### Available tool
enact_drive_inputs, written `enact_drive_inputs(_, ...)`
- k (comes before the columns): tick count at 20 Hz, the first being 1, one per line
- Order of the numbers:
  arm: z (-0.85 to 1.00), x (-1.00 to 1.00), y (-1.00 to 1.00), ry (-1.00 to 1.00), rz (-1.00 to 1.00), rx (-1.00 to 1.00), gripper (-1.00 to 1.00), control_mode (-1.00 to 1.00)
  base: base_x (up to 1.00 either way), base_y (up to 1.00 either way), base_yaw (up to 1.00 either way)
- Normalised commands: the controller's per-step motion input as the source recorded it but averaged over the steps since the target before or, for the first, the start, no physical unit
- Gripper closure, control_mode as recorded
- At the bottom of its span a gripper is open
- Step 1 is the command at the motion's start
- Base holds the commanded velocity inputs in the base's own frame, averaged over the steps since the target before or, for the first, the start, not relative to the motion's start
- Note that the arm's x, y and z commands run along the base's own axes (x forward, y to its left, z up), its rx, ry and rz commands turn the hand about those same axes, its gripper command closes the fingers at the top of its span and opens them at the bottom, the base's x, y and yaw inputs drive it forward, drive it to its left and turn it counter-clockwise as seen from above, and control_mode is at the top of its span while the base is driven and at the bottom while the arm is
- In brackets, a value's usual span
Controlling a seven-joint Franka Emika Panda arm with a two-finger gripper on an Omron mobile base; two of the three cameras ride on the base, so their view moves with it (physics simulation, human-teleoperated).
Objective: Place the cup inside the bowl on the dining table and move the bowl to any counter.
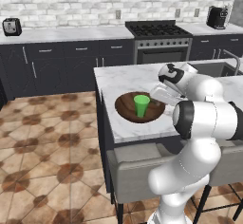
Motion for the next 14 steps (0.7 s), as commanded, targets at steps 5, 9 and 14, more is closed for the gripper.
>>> enact_drive_inputs(5, 0.07, 0.00, 0.00, 0.00, 0.00, 0.00, 1.00, -1.00, 0.00, 0.00, 0.00)
enact_drive_inputs(9, 0.26, -0.03, -0.01, 0.00, 0.00, 0.05, 1.00, -1.00, 0.00, 0.00, 0.00)
enact_drive_inputs(14, 0.38, -0.09, -0.11, 0.00, 0.00, 0.10, 1.00, -1.00, 0.00, 0.00, 0.00)
